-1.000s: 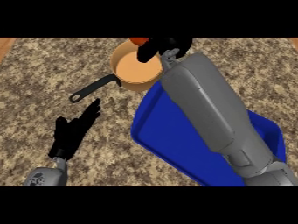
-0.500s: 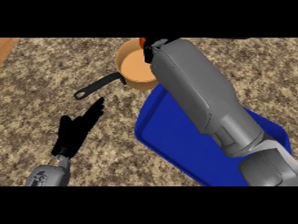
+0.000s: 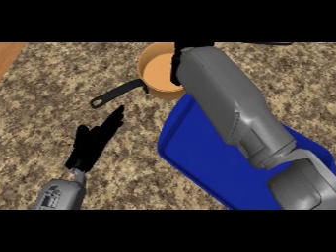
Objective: Pick the tomato from the tray and place it in the pot
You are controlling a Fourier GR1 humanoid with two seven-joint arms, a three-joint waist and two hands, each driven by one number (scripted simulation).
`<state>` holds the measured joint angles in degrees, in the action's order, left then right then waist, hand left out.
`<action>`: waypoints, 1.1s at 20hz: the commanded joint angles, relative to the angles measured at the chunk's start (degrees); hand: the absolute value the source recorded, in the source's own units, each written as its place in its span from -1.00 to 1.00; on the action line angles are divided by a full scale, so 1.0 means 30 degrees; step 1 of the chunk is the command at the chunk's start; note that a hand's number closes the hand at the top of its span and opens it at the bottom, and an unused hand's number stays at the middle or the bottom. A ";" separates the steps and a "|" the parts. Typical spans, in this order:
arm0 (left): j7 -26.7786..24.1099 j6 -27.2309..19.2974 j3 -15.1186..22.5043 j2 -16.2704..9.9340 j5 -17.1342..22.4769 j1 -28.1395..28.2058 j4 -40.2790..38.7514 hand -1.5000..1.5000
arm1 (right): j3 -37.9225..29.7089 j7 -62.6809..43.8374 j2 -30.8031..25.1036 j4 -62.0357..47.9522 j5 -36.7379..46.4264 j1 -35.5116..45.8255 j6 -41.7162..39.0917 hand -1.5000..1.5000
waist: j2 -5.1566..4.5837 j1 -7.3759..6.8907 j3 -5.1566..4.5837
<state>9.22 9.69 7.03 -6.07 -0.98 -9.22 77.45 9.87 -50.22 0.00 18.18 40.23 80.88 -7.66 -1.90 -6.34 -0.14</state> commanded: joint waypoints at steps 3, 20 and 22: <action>0.0250 0.0518 -0.0419 -0.0518 0.0416 -0.0273 0.0330 0.00 | -0.0894 0.2120 0.0000 0.1295 -0.1384 -0.0109 0.5098 -1.00 | -0.0029 -0.0498 0.0043; -0.0141 -0.0061 -0.1105 -0.0437 0.0547 0.0937 0.0287 0.00 | -0.4533 0.6994 -0.0005 0.4431 -0.3224 -0.1427 1.9644 -1.00 | 0.0497 0.1482 0.0048; 0.0722 0.0218 -0.1276 -0.0781 0.0771 0.0587 0.0800 0.00 | -0.4829 0.8972 -0.0004 0.5180 -0.4114 -0.2646 2.0054 -1.00 | 0.0474 0.1467 0.0061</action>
